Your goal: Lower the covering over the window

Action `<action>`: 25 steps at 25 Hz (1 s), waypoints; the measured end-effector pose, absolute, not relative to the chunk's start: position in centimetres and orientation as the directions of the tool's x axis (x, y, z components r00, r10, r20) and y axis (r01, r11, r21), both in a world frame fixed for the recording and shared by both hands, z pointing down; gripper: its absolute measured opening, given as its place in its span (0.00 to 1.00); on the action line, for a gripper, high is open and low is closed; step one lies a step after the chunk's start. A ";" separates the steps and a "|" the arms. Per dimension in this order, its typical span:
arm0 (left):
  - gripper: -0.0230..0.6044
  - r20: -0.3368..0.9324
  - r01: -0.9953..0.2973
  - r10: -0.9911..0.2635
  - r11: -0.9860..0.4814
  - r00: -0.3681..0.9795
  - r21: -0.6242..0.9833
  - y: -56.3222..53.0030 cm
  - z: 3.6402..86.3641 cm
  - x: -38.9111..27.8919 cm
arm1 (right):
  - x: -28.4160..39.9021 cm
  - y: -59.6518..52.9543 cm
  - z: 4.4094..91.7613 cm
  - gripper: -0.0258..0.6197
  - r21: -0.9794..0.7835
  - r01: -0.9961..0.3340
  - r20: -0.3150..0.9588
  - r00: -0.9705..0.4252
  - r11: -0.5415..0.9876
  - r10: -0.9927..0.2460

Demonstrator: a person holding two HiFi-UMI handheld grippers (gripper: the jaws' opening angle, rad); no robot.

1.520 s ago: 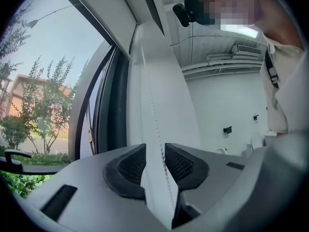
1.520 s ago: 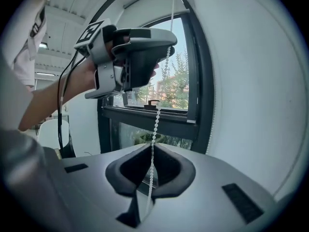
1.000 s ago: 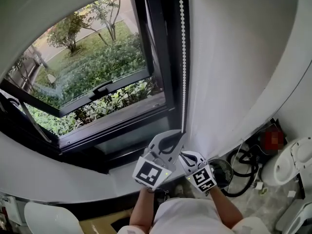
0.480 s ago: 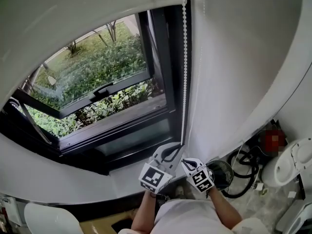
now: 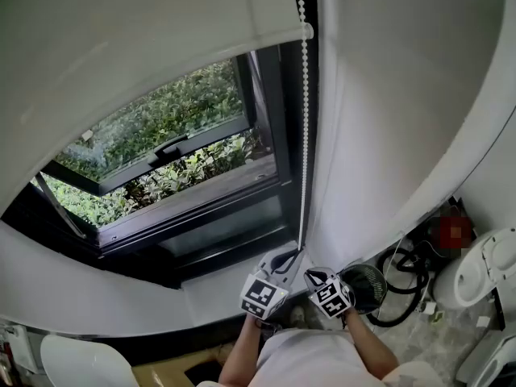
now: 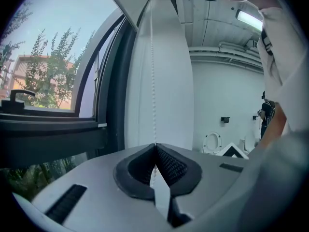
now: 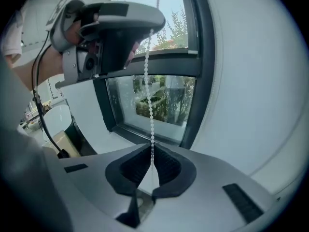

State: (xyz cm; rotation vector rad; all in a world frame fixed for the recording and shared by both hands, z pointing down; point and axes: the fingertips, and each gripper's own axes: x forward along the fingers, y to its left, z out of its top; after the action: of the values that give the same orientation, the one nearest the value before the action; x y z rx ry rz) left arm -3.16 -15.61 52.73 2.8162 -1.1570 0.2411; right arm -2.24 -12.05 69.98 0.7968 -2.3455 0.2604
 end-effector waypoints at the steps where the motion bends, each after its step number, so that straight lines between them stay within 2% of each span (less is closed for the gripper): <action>1: 0.06 0.188 -0.708 -0.693 -0.706 0.696 0.021 -15.7 53.4 -3.3 | -2.1 -11.9 69.6 0.09 0.021 -0.602 0.628 -0.613 0.798 -0.479; 3: 0.06 0.218 -0.711 -0.692 -0.703 0.688 0.017 -15.7 55.0 -3.5 | -1.9 -11.5 68.4 0.12 0.016 -0.593 0.608 -0.633 0.805 -0.479; 7: 0.06 0.277 -0.708 -0.675 -0.705 0.684 0.031 -15.2 58.4 -3.3 | -1.9 -10.8 62.7 0.24 0.015 -0.578 0.520 -0.692 0.816 -0.500; 18: 0.06 0.393 -0.693 -0.614 -0.716 0.685 0.088 -13.9 66.1 -2.5 | -2.7 -13.5 41.2 0.24 0.116 -0.634 0.083 -0.761 0.765 -0.644; 25: 0.06 0.447 -0.685 -0.573 -0.716 0.687 0.134 -13.1 69.6 -1.9 | -4.2 -16.0 37.0 0.24 0.169 -0.639 -0.008 -0.762 0.750 -0.648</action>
State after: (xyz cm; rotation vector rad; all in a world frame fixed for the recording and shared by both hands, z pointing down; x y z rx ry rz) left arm -1.92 -13.08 69.63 2.6090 -0.9986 0.5481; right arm -4.21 -16.05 36.95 1.0636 -2.8908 -0.2496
